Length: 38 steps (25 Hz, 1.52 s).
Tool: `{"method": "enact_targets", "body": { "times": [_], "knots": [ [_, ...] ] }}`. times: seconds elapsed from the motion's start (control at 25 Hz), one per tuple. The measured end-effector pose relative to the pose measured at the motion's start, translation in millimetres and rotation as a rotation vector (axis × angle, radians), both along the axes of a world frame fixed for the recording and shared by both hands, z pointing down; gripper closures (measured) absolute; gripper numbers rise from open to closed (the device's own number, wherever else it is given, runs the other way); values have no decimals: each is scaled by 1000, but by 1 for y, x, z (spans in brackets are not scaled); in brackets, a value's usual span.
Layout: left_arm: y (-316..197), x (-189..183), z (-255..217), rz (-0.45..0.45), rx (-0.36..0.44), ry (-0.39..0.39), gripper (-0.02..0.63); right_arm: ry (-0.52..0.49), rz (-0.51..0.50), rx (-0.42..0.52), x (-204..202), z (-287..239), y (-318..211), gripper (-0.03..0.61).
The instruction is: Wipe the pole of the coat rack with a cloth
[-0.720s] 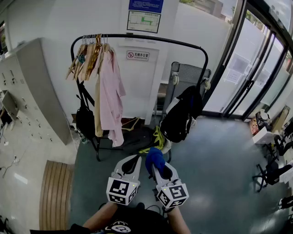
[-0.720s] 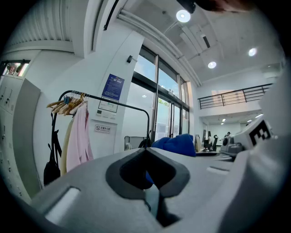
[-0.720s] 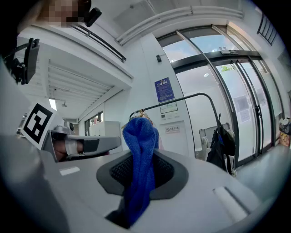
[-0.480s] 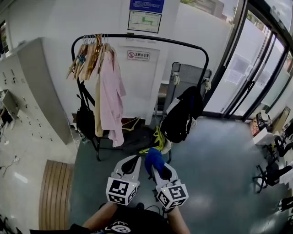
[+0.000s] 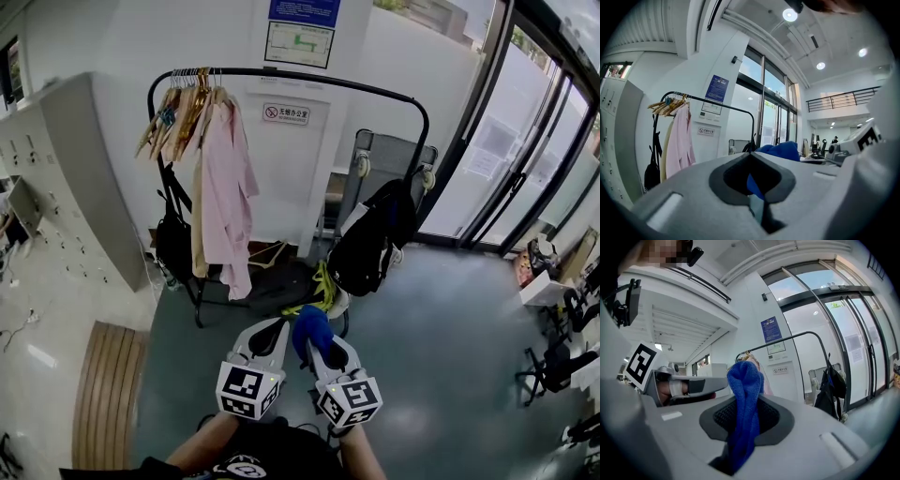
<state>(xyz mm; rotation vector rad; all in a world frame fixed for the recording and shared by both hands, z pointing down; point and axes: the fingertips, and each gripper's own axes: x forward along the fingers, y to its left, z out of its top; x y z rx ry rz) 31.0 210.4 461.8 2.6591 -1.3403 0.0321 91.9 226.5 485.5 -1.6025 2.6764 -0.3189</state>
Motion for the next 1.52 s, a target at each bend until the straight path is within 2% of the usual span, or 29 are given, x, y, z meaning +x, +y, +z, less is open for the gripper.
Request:
{"method": "enact_targets", "body": {
  "times": [0.28, 0.52, 0.68, 0.88, 1.0, 1.32, 1.52],
  "knots": [
    [-13, 14, 7, -26, -3, -34, 609, -25, -15, -13, 23, 8, -15, 511],
    [-50, 17, 14, -15, -21, -40, 609, -45, -10, -50, 28, 20, -48, 511],
    [-92, 9, 11, -10, -4, -27, 609, -39, -11, -37, 20, 16, -95, 511],
    [-156, -25, -3, -45, 40, 9, 609, -12, -46, 25, -13, -6, -166, 511],
    [-197, -38, -11, -25, 60, 17, 609, -7, -37, 53, -31, -17, -204, 511],
    [-291, -41, -23, -7, 80, 16, 609, 12, -25, 91, -45, -29, -297, 511],
    [-349, -45, -39, -61, 129, -10, 609, 30, -81, 153, -54, -54, -368, 511]
  ]
}}
